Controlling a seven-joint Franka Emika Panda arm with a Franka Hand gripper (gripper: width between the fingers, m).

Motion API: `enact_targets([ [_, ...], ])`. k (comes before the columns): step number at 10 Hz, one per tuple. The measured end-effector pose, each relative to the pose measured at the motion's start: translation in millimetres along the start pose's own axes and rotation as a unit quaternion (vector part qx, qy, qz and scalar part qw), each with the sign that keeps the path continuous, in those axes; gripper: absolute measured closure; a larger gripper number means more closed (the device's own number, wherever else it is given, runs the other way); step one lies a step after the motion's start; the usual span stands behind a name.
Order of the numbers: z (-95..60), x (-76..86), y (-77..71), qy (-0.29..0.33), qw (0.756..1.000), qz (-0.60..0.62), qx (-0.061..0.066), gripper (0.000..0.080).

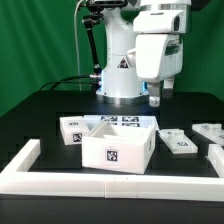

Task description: Assemble cabinet

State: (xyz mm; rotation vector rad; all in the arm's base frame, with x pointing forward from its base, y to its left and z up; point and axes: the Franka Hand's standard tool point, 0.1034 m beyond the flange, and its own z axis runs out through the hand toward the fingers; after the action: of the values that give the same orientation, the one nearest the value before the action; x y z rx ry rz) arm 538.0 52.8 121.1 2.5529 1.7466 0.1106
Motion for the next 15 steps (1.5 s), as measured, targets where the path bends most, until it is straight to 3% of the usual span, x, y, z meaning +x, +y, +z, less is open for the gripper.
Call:
enact_targets([
  [1, 4.8, -7.8, -7.4, 0.002, 1.0, -0.016, -0.004, 0.0002],
  [2, 13.3, -22.7, -24.8, 0.001, 1.0, -0.023, 0.0, 0.0002],
  [4, 27.4, -46.0, -48.7, -0.01, 0.999, -0.027, 0.022, 0.0002],
  [6, 44.6, -63.4, -62.5, -0.007, 0.999, -0.03, 0.026, 0.0002],
  [10, 43.1, -60.9, -51.5, -0.007, 0.999, -0.028, 0.024, 0.0002],
  [11, 51.3, -62.1, -51.9, -0.003, 0.999, -0.025, 0.021, 0.0002],
  [14, 72.9, -60.9, -59.8, 0.0, 0.999, -0.022, 0.029, 0.0002],
  [15, 75.9, -57.5, -58.6, 0.005, 1.0, -0.02, 0.022, 0.0002],
])
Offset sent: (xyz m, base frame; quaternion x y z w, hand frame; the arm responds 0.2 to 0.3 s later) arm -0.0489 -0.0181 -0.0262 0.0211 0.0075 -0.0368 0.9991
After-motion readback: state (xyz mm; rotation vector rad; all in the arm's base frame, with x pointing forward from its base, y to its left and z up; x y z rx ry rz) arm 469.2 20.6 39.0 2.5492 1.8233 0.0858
